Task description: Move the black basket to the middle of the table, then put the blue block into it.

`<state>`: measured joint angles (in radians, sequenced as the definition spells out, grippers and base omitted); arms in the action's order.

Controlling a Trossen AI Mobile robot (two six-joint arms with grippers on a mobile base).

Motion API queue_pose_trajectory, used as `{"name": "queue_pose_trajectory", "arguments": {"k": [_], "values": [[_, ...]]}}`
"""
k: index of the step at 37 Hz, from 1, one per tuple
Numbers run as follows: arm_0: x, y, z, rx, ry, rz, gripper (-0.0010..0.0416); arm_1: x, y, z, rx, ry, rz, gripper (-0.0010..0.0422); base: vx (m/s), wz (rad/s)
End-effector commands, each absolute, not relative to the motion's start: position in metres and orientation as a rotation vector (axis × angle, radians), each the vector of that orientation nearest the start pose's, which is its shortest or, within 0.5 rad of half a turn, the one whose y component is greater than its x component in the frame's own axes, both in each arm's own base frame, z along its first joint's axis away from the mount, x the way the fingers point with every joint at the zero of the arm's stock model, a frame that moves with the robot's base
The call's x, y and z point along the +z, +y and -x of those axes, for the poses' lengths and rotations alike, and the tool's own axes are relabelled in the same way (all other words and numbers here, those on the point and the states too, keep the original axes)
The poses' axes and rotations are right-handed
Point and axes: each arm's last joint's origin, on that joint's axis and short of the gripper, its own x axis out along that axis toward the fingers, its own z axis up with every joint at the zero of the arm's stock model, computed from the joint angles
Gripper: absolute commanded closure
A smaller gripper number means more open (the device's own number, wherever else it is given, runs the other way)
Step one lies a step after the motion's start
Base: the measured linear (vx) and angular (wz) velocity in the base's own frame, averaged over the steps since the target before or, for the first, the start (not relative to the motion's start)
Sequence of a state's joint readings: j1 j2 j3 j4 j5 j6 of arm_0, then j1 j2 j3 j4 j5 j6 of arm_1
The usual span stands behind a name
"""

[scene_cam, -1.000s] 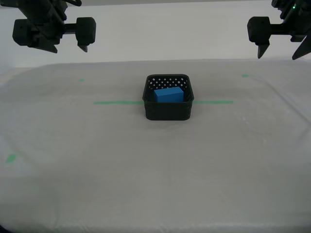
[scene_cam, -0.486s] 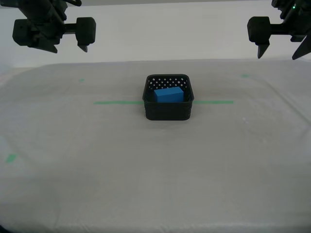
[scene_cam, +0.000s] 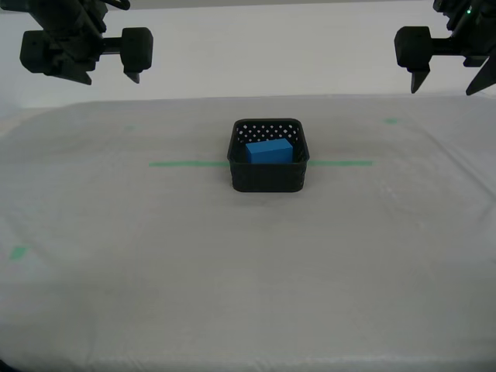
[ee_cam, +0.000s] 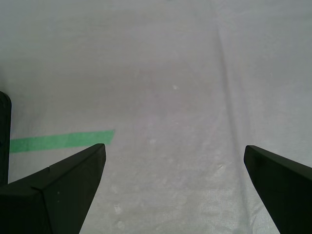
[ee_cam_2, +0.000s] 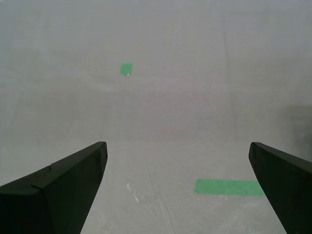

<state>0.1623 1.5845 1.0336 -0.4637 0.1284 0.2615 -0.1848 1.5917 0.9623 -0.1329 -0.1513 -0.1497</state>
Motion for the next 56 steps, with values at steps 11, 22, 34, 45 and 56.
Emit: {"name": "queue_pose_trajectory", "arguments": {"k": [11,22,34,45,56], "values": [[0.2086,0.0476,-0.3112,-0.098,0.998,-0.092,0.0007,0.2055,-0.0560,-0.3238,0.021,0.750,0.012,0.0012,0.000,0.000],[0.2086,0.0476,-0.3112,-0.098,0.998,-0.092,0.0007,0.2056,-0.0562,-0.3238,0.020,0.750,0.012,0.0012,0.000,0.000],[0.2086,0.0476,-0.3112,-0.098,0.998,-0.092,0.0007,0.2056,-0.0562,-0.3238,0.020,0.750,0.012,0.0012,0.000,0.000],[0.2086,0.0476,-0.3112,-0.098,0.998,-0.092,0.0007,0.2055,-0.0560,-0.3238,0.021,0.750,0.012,0.0012,0.000,0.000],[0.2091,0.0477,-0.3120,-0.097,0.989,-0.094,0.0007,0.2059,-0.0562,-0.3239,0.021,0.751,0.012,0.0012,0.000,0.000]]}}
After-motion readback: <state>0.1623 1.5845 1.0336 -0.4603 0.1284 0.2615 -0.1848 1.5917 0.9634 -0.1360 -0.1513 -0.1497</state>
